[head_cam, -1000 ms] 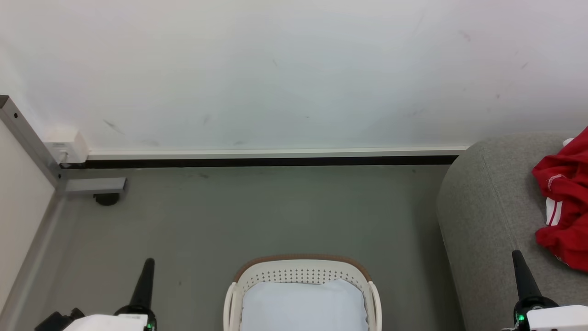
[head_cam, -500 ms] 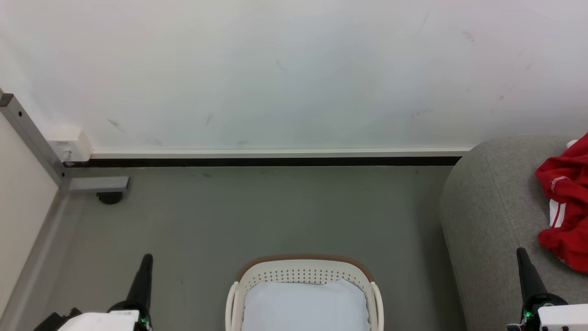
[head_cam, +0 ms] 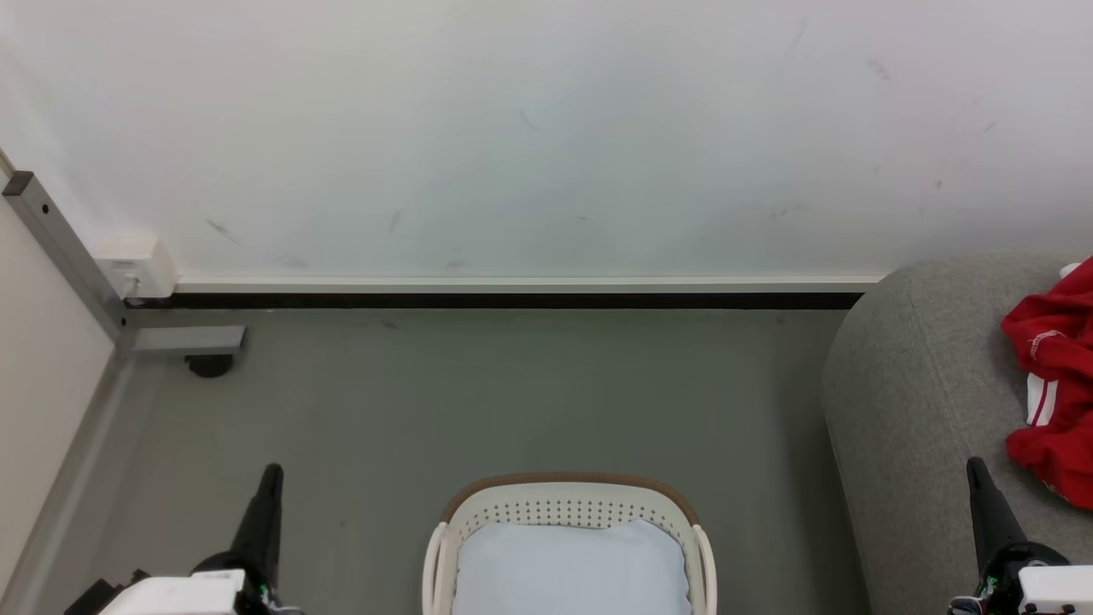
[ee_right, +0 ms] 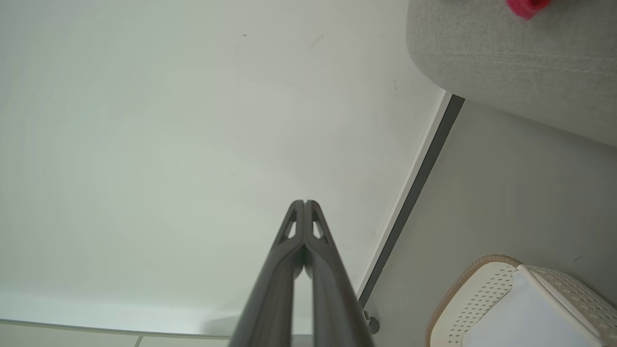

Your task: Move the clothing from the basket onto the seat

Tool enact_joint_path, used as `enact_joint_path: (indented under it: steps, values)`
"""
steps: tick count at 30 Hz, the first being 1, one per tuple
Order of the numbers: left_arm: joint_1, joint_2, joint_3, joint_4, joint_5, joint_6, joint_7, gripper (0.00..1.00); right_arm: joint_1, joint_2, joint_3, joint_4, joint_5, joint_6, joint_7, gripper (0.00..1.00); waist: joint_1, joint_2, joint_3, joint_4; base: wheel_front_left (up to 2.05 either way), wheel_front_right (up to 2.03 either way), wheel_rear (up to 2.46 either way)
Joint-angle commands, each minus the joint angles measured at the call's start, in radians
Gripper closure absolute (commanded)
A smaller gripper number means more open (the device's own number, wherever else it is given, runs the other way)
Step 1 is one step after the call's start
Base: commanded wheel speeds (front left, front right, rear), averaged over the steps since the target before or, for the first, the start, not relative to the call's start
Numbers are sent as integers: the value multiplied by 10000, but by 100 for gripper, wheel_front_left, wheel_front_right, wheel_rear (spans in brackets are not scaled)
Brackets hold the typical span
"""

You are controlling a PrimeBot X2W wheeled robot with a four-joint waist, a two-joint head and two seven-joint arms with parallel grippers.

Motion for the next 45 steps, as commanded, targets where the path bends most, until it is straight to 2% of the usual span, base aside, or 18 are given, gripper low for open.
enact_joint_path:
  steps: [1, 12, 45]
  values:
    - [-109, 87, 56, -50, -191, -34, 26, 100, -117, 12, -58, -85, 154, -19, 56, 100, 0, -1, 0, 5, 0, 0, 0]
    - [-161, 91, 110, -49, -908, -37, 229, 100, -132, 33, -202, -109, 750, -21, 246, 100, 0, -1, -4, 67, 0, 0, 0]
    - [-155, 90, 101, -50, -885, -37, 223, 100, -132, 47, -215, -100, 680, -21, 254, 100, 0, -1, -4, 67, 0, 0, 0]
